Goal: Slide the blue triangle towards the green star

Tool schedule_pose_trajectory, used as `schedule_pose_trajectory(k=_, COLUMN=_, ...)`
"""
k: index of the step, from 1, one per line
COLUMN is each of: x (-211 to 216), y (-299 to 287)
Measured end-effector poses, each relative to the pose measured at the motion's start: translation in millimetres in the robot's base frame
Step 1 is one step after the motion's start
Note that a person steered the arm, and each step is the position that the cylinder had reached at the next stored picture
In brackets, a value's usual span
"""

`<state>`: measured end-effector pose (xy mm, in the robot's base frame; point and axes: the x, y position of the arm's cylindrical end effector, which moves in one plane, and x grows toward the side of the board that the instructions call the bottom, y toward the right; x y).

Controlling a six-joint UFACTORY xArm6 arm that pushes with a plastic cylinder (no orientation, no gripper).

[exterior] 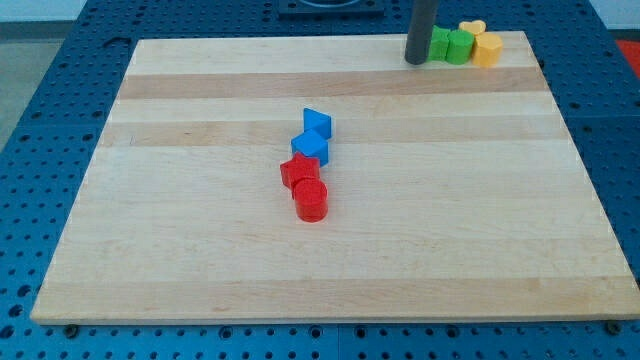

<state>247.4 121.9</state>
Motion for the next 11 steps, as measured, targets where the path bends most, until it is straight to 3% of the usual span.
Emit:
schedule_pose_trajectory(k=1, x=23.7, y=-12.0)
schedule_pose_trajectory(k=2, x=58.6, y=-71.3)
schedule_pose_trajectory(k=3, x=60.7, y=-174.9)
schedule_pose_trajectory(k=4, x=94.7, y=-260.1)
schedule_pose_trajectory(k=5, x=141.4, y=-275.6)
schedule_pose_trajectory(k=6, x=143.6, y=-256.0)
schedule_pose_trajectory(k=9, x=126.3, y=-122.0)
schedule_pose_trajectory(k=11, x=150.1, y=-161.1)
